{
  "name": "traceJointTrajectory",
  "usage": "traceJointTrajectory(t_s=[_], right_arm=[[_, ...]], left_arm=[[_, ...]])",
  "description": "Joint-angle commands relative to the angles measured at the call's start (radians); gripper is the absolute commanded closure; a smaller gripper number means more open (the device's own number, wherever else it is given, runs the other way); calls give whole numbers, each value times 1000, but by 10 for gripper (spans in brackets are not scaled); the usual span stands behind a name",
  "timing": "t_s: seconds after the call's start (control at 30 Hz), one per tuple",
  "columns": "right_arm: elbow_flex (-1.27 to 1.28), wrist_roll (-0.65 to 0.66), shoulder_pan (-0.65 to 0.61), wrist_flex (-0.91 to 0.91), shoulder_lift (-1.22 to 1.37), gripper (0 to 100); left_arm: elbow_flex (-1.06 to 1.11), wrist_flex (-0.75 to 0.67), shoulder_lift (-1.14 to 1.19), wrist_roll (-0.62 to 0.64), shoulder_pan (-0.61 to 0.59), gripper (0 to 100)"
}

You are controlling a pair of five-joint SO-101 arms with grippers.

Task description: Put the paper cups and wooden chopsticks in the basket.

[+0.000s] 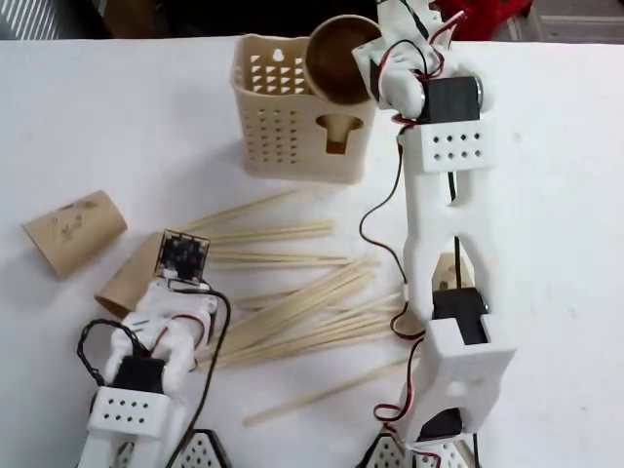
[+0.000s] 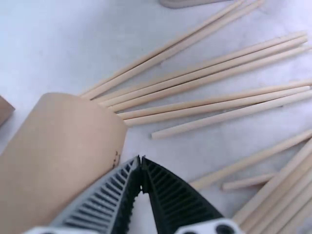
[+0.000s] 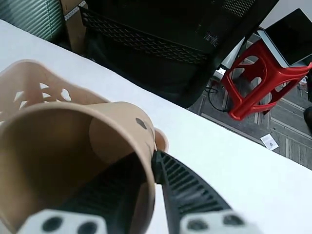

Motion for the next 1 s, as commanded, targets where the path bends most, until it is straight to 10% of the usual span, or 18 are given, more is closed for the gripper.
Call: traceJointTrajectory(t_s=[0.0,0.97], right_arm=[[-46,12,2,2,-15,983],[-44,-60,10,19,-54,733]], left_arm=[[-5,6,-8,5,-7,975],[-5,6,-8,5,-7,975]])
